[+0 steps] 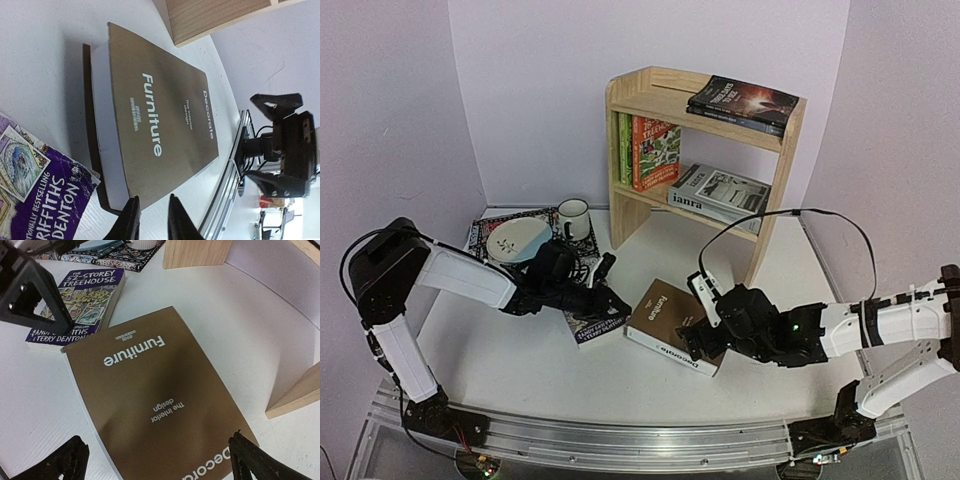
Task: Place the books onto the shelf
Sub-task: Move the book to the center of the board, then hold the book at the center of the board.
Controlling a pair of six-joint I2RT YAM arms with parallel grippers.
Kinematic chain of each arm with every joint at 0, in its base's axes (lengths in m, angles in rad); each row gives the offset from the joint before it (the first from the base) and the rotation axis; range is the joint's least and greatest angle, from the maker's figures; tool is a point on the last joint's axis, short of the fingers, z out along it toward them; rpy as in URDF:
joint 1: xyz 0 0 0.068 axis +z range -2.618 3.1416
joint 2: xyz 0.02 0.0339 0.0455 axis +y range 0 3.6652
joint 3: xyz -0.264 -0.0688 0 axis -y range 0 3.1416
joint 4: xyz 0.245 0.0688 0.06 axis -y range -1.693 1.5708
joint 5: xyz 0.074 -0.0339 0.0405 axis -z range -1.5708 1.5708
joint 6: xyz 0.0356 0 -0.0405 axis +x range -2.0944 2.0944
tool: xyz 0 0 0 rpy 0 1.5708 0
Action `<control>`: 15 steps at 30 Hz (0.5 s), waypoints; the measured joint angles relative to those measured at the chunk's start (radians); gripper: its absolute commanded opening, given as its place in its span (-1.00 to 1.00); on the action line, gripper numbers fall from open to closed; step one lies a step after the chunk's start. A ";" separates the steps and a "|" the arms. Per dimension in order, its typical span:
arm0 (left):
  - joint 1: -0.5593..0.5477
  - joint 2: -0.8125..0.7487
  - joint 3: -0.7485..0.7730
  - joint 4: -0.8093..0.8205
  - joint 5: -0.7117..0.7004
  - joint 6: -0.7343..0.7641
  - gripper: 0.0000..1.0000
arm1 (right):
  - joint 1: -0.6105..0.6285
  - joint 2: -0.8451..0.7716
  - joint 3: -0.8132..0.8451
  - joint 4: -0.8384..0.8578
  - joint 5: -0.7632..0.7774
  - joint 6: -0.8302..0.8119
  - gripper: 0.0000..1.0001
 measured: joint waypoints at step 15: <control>-0.006 -0.296 -0.195 -0.005 -0.254 -0.047 0.99 | 0.000 0.076 -0.064 0.189 -0.045 0.090 0.97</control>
